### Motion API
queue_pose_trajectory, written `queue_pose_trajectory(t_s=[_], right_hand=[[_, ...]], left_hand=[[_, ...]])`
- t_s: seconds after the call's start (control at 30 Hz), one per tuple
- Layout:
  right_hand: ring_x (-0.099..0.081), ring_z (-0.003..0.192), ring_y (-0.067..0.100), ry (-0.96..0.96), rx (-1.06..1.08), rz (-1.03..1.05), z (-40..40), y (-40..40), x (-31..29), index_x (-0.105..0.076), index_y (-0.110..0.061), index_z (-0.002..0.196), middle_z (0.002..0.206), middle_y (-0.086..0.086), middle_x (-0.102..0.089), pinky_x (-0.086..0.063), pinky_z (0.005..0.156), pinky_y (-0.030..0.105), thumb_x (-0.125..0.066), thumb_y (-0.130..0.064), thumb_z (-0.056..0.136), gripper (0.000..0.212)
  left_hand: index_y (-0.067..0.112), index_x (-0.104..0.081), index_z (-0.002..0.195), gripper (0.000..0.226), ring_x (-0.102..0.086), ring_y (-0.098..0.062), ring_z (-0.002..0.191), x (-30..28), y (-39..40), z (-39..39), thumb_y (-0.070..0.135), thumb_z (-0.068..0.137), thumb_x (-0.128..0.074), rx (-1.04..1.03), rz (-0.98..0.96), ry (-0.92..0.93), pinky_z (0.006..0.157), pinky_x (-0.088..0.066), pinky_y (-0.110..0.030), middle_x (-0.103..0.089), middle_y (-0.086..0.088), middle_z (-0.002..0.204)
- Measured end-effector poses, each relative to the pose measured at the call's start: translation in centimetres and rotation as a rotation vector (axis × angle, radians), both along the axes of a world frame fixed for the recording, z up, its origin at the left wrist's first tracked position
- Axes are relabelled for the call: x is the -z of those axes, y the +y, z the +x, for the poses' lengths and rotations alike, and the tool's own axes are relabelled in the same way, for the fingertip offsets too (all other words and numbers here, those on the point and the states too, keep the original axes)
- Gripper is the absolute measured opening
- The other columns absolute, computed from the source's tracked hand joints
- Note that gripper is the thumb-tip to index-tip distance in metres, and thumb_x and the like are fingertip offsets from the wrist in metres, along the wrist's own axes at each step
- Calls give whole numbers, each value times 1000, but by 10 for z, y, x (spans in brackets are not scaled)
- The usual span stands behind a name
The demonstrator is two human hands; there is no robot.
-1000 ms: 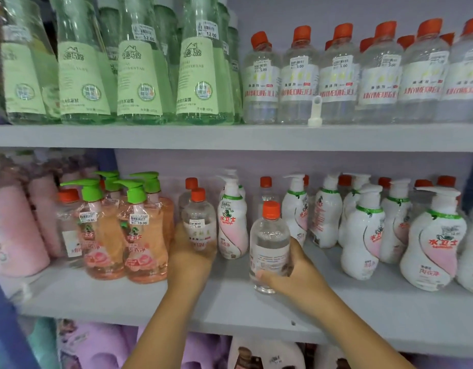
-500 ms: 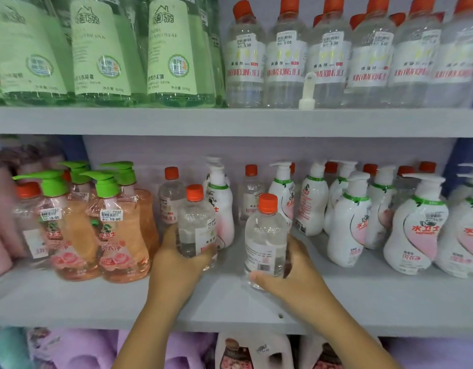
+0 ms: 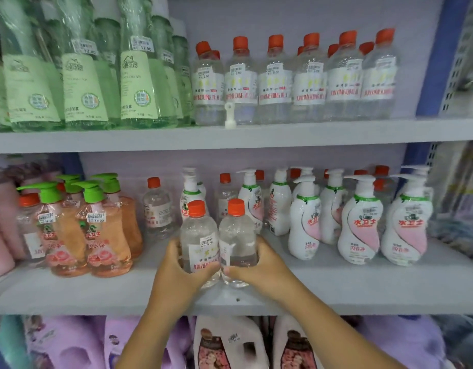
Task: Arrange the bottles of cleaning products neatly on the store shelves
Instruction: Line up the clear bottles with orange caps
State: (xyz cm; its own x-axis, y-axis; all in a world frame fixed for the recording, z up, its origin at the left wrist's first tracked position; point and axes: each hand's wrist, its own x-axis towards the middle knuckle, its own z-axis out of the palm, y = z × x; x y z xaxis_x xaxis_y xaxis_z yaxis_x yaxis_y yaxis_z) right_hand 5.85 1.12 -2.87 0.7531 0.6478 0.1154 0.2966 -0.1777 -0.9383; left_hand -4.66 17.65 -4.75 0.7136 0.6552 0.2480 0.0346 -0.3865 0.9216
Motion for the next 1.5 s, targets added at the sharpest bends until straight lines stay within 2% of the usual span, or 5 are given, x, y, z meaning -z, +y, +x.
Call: queue_pose_trajectory(t_s=[0.3,0.57,0.87,1.3,1.5], right_hand=[[-72,95,-1,-127,30,193,-50,-116,-80,-66,-42,110,104,-21,-75,-58,86,27,-95,-34,63,56],[-73,86,-4,-410,73,324,-48,-214,-226,-67,-37,107,97,-23,-76,-59,76,20,-88,-47,64,49],[-58,79,-7,-506,389,126,80,-231,-274,-61,-35,108,97,-20,-66,-43,60,15,-86,-51,73,46],[-56,110,21,-388,394,-98,163,-198,-281,-9,-16,152,124,1,-55,-51,87,34,-87,-52,72,118],[-57,108,17,-294,294,-166,180,-200,-276,-27,-20,147,117,-4,-55,-50,96,35,-73,-49,84,83]], left_hand=[[32,-66,112,58,-75,-6,85,-85,-108,-46,6,65,-89,65,7,-210,73,-56,-26,-79,11,96],[30,-70,103,48,-74,2,79,-232,-197,-34,32,57,-82,206,131,-446,63,-56,-16,-78,18,90],[34,-57,129,76,-70,-5,98,-285,-206,101,58,63,-89,277,217,-161,87,-53,-32,-72,15,114],[27,-61,120,61,-64,-15,103,-317,-188,180,51,71,-87,304,407,189,90,-52,-29,-66,8,112],[27,-56,119,52,-57,-6,89,-301,-181,194,62,83,-71,246,456,196,88,-46,-27,-63,15,108]])
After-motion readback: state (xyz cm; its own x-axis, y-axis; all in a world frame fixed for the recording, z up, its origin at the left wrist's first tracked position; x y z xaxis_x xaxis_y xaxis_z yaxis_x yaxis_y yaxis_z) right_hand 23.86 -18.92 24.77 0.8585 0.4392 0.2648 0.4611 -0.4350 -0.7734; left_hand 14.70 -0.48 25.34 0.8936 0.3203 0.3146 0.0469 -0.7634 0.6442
